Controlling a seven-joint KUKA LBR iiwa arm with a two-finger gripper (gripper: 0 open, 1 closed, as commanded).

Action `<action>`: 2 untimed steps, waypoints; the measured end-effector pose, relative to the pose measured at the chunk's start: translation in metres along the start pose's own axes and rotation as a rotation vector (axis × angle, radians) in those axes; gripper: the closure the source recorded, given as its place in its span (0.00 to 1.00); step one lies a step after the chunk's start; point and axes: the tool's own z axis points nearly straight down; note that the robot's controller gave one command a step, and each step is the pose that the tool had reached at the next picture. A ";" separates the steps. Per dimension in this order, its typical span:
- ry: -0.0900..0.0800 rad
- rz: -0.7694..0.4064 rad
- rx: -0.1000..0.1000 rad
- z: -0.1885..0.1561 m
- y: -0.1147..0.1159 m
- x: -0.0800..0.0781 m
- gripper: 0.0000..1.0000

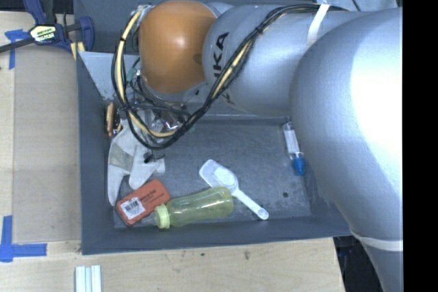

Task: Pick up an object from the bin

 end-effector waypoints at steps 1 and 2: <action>-0.001 -0.267 0.002 0.012 0.008 -0.002 0.00; -0.002 -0.389 -0.001 0.036 0.013 0.001 0.00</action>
Offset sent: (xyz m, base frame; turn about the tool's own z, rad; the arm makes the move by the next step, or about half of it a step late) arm -0.0090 0.0120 -0.0421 -0.3821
